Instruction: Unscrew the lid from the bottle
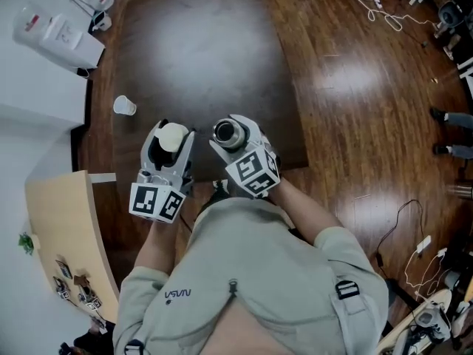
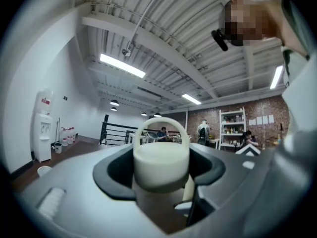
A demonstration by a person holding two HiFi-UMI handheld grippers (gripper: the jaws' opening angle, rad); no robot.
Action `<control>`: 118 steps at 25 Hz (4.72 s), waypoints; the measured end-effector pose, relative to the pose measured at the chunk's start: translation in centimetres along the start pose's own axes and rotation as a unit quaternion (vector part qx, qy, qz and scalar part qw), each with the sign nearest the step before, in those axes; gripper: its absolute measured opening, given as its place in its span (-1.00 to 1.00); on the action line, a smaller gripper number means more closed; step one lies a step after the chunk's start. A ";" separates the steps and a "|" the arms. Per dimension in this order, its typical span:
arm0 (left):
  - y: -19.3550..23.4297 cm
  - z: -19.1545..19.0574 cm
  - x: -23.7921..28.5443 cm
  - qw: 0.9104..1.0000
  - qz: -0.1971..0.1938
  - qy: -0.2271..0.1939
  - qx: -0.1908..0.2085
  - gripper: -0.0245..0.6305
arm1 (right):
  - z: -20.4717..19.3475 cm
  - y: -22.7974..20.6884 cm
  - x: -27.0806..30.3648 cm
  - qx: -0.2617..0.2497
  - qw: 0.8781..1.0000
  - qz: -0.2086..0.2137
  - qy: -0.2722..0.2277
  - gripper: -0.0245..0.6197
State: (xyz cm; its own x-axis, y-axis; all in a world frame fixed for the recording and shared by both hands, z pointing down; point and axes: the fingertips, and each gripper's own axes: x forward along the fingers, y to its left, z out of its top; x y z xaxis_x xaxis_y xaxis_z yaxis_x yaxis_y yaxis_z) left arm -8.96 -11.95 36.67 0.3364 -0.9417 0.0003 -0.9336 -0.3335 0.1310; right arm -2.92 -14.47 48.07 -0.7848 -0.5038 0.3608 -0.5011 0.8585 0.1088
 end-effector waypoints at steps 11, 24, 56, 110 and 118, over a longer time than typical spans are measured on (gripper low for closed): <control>9.1 -10.7 5.0 0.996 -0.009 0.088 0.007 0.01 | -1.1 -4.3 5.2 0.045 0.998 -0.050 -0.010 0.01; 13.3 -23.2 9.8 0.965 -0.087 0.243 0.055 0.01 | -7.1 -6.7 12.7 0.088 0.989 -0.089 0.077 0.01; 14.4 -30.0 7.3 0.912 -0.146 0.366 0.114 0.00 | -10.0 -3.8 14.2 0.098 0.988 -0.100 0.062 0.01; -16.1 -18.3 -4.0 0.924 -0.273 0.255 0.081 -0.92 | -7.7 3.4 -16.1 0.176 0.970 -0.154 -0.069 -0.92; -16.7 -15.0 -6.6 0.931 -0.299 0.186 0.098 -0.92 | -6.9 6.2 -18.3 0.175 0.959 -0.210 -0.078 -0.92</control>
State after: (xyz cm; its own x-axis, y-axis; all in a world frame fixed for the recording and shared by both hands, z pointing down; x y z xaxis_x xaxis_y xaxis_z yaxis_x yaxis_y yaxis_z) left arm 6.26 0.47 49.33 0.7888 -0.5161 0.3338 -0.5572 -0.8297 0.0340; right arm 10.88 0.74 48.52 -0.5177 -0.8300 0.2073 -0.8555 0.5053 -0.1131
